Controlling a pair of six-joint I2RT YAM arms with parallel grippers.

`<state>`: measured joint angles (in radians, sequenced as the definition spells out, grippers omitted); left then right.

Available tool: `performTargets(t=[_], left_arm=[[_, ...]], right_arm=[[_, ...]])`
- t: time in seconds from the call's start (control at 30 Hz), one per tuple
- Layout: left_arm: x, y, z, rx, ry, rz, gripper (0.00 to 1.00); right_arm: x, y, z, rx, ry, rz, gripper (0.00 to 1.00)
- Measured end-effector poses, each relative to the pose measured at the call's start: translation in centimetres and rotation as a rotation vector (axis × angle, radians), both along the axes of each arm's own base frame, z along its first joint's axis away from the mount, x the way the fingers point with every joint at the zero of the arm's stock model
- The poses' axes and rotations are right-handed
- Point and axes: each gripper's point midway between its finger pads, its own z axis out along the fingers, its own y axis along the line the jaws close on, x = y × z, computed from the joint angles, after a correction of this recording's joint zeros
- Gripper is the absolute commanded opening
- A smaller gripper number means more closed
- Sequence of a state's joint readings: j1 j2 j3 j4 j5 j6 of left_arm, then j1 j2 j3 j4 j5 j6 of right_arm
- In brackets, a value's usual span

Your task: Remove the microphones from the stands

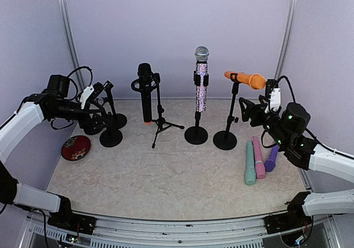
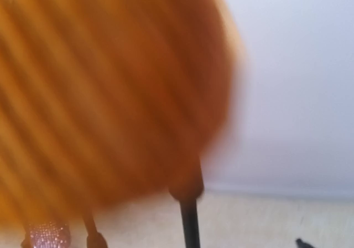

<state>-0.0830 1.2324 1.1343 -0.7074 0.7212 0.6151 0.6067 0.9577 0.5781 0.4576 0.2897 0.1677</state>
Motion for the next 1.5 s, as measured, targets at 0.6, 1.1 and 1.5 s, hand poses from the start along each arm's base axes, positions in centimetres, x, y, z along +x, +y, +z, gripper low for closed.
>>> performTargets(t=[0.6, 1.1, 1.5], left_arm=[[0.2, -0.1, 0.7, -0.012, 0.003, 0.009, 0.97], [-0.3, -3.0, 4.0, -0.046, -0.045, -0.053, 0.95], [-1.2, -6.2, 5.5, -0.072, -0.042, -0.126, 0.93]], right_arm=[[2.7, 3.2, 9.3, -0.157, -0.264, -0.044, 0.26], [-1.9, 7.9, 9.6, -0.260, -0.290, -0.007, 0.00], [-6.7, 10.3, 9.8, -0.241, -0.262, 0.039, 0.00]])
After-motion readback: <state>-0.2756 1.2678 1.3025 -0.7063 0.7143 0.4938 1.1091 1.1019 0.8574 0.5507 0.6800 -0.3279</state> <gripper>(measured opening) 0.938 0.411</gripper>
